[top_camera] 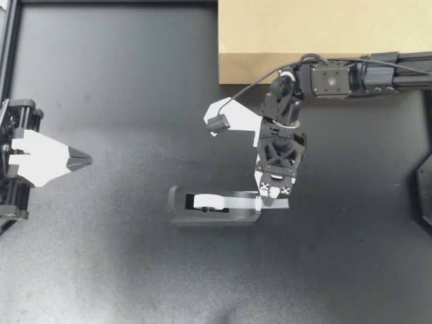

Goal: Cut a small piece of tape from the tape dispenser then place it on the cardboard box's edge.

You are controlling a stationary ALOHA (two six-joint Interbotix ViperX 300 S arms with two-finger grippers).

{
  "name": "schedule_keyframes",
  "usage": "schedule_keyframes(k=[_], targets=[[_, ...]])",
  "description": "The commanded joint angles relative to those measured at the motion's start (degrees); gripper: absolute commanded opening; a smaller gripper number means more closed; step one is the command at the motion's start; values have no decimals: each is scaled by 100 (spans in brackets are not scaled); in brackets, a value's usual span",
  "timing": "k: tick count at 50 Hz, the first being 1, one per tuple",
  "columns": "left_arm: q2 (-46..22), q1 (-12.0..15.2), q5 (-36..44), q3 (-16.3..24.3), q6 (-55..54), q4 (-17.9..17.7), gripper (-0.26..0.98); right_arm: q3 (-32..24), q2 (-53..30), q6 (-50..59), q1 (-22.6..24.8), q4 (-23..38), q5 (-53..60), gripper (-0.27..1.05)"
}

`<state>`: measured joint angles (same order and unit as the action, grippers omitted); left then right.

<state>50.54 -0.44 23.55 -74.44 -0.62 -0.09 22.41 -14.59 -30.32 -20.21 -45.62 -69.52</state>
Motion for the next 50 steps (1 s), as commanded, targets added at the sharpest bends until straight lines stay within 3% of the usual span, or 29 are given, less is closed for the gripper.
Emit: schedule_keyframes(k=[1,35,50], targets=[[-35,-18,53,114,9,0,-12,-9,246,-9,-62,-18,44,-6],[-97,-9,53,114,-26,-26,-11,545,-105,-123,-35,-18,888,-7],[-686,-9,79,281,-18,-448,-1,598,1169,26,-18,615,1406,-7]])
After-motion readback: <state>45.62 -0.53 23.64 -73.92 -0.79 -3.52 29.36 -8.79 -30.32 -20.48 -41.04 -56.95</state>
